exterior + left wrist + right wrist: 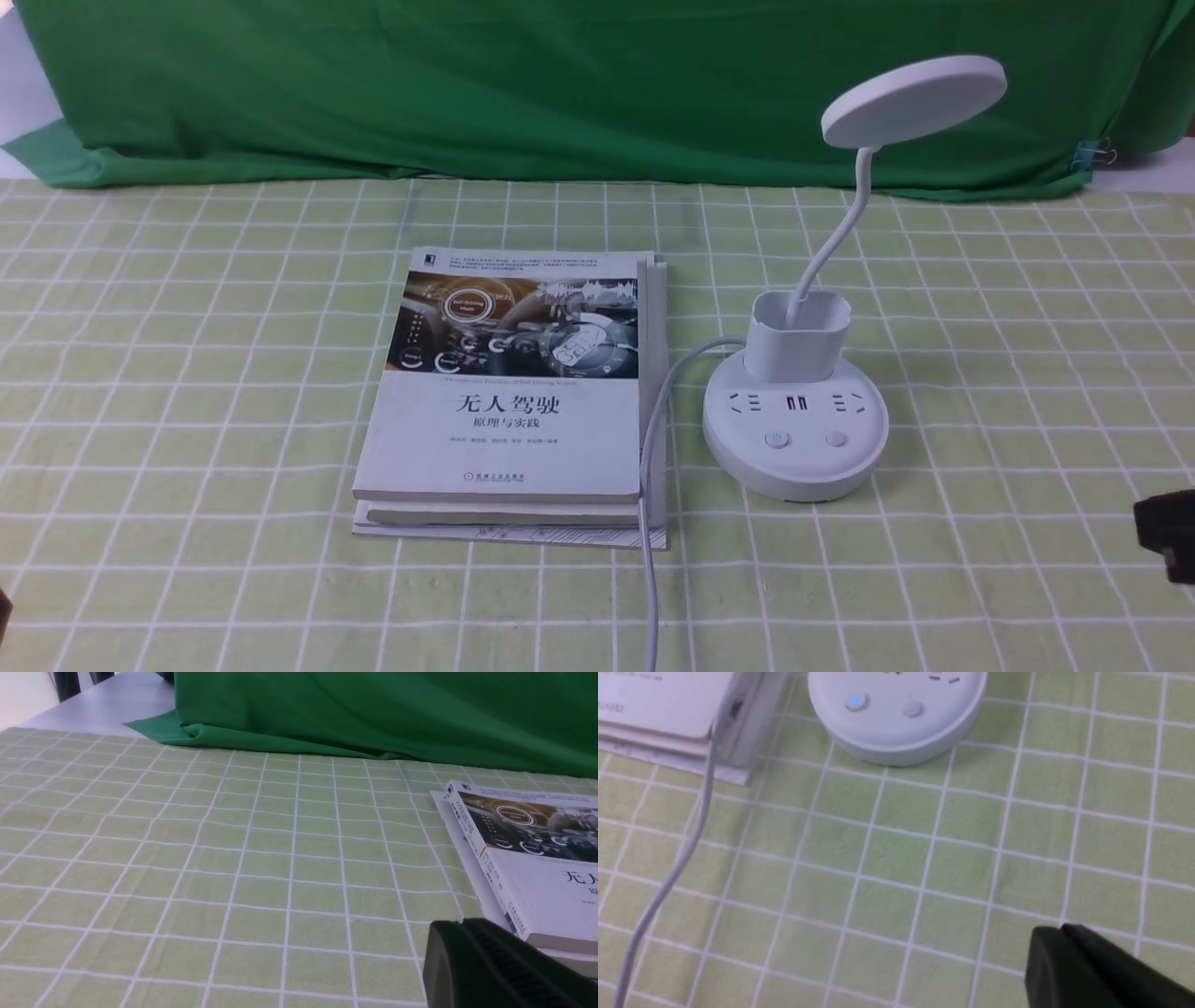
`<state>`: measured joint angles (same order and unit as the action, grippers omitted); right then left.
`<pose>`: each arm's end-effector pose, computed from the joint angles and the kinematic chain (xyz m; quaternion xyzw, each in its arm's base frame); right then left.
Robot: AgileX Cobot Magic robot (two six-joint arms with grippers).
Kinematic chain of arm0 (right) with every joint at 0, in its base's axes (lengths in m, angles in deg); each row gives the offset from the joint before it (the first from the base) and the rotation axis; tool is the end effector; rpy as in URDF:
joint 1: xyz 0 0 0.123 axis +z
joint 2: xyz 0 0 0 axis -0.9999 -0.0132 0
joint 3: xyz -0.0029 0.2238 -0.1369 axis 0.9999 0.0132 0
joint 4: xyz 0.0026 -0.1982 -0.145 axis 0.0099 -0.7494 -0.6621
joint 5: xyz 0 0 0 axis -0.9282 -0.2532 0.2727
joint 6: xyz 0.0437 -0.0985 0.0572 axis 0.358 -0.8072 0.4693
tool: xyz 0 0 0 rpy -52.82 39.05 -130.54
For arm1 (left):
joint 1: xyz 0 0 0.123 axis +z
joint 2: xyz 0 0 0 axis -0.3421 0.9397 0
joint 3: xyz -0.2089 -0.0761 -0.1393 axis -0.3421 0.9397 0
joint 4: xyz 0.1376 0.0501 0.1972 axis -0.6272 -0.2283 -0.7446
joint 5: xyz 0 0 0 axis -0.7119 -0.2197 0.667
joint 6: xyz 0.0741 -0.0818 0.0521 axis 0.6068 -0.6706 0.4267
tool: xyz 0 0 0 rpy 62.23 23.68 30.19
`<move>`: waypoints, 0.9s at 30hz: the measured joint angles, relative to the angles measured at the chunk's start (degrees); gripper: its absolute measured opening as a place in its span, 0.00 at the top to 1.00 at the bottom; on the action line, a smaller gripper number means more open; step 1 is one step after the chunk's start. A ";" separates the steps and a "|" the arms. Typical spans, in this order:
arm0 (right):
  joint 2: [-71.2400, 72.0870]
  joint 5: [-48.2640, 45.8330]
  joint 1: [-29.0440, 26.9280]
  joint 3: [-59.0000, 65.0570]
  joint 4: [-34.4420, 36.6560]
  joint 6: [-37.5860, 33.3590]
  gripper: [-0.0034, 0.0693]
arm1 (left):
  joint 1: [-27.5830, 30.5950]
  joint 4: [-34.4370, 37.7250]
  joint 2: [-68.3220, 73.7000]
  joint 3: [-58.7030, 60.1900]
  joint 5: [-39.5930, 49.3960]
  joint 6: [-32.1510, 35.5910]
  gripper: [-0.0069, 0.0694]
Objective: Turn on the table lamp on the green coffee tablecloth with your hand.
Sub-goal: 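Press the button on the base of the white desk lamp with the right gripper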
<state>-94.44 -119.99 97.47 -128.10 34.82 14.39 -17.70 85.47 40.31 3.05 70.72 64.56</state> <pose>0.1912 0.0488 0.2483 -0.1180 0.9414 0.0960 0.3012 0.1026 0.0053 0.1843 -0.0314 0.7596 0.0058 0.6496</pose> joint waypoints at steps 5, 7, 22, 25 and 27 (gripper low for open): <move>-9.34 1.46 0.09 -3.03 0.17 -0.68 0.91 | 0.00 0.00 0.00 0.00 0.00 0.00 0.91; -14.29 2.26 0.96 -4.71 0.17 -0.73 0.91 | 0.00 0.00 0.00 0.00 0.00 0.00 0.91; -33.97 4.11 9.82 -15.95 0.17 -1.24 0.91 | 0.00 0.00 0.00 0.00 0.00 0.00 0.91; -37.18 4.11 9.82 -18.49 0.17 -1.38 0.91 | 0.00 0.00 0.00 0.00 0.00 0.00 0.91; -38.28 4.16 9.82 -19.56 0.17 -1.54 0.91 | 0.00 0.00 0.00 0.00 0.00 0.00 0.91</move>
<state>-132.71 -115.83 107.29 -147.66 34.99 12.84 -17.70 85.47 40.31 3.05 70.72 64.56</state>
